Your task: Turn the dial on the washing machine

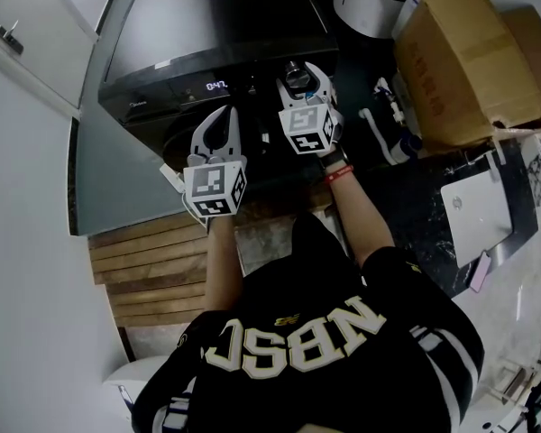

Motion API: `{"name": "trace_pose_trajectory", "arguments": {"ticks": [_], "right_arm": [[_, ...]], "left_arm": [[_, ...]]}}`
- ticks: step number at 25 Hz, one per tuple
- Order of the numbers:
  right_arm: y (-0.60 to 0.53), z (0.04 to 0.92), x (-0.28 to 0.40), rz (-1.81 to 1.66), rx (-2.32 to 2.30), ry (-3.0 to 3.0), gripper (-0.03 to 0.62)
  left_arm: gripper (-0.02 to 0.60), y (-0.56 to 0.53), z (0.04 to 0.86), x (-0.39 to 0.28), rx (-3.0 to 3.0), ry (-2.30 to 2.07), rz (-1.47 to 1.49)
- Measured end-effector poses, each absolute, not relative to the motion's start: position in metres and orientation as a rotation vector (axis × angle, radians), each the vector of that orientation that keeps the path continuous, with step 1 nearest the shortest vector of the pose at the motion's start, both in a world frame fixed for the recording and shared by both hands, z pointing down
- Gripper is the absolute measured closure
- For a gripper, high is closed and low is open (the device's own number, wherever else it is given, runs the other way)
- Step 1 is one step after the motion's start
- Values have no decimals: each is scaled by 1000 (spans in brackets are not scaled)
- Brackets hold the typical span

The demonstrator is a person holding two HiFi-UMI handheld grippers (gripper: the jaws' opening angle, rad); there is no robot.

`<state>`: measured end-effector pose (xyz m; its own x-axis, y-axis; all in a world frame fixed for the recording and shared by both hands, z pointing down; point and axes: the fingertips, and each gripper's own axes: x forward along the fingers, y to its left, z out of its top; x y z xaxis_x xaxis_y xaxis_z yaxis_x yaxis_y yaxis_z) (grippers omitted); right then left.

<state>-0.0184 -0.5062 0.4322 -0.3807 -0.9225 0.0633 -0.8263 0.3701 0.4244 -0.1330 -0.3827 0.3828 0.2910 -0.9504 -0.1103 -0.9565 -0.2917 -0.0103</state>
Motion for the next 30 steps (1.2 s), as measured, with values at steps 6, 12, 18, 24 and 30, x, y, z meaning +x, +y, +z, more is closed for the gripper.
{"name": "trace_pose_trajectory", "arguments": {"ticks": [6,12,18,24,30], "right_arm": [[-509,432,-16,-374,1598,-2393,336],[-511,431,-9,-217,1669,-2471,335],[-515,434,0,52,1766,-2577,336],[-516,434,1,85,1780,-2584,336],[-517,436,4,181,1814,-2615,336]], "left_arm": [[568,-384,385,-130,-2471,1818,128],[568,-383,383,-131,-2465,1820,128],[568,-383,380,-132,-2458,1821,131],[568,-382,379,-132,-2456,1818,132],[568,-381,379,-133,-2455,1821,139]]}}
